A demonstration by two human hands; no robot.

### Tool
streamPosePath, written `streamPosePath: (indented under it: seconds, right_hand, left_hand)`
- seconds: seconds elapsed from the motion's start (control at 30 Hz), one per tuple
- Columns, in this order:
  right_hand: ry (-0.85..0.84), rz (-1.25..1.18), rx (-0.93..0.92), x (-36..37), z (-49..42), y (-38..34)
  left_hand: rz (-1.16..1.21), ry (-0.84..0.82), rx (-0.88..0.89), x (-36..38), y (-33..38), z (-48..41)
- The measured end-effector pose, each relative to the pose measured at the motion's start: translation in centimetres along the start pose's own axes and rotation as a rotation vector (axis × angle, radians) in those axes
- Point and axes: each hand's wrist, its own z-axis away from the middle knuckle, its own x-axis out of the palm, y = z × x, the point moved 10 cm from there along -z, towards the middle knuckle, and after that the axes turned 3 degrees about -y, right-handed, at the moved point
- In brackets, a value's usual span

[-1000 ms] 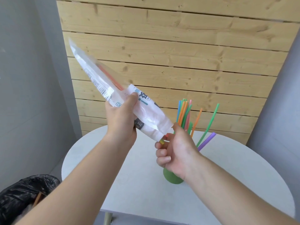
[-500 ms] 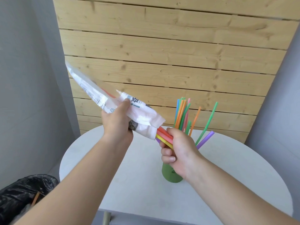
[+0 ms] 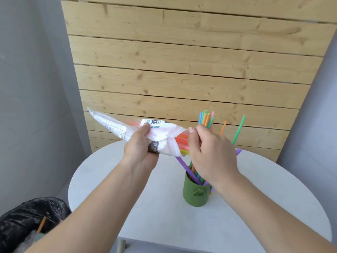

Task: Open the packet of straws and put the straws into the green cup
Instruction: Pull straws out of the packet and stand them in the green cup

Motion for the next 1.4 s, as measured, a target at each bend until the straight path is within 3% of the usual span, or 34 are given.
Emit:
streamPosePath:
  seconds: [0.17,0.47,1.03,1.4]
  right_hand:
    - [-0.103,-0.470,0.283,1.7,-0.7,2.7]
    - [-0.036,-0.165,0.014,0.1,-0.6,0.8]
    - [-0.073,-0.627,0.264,1.0,-0.9,3.3]
    - [-0.067,-0.518,0.067,-1.9,-1.8,2.7]
  left_hand:
    - [0.047,-0.006,-0.011,0.2,0.3,-0.1]
    - [0.055,0.013,0.004,-0.2,1.2,-0.4]
    - [0.062,0.032,0.026,-0.8,2.1,-0.9]
    - [0.125,0.022,0.042,-1.2,2.5,-1.6]
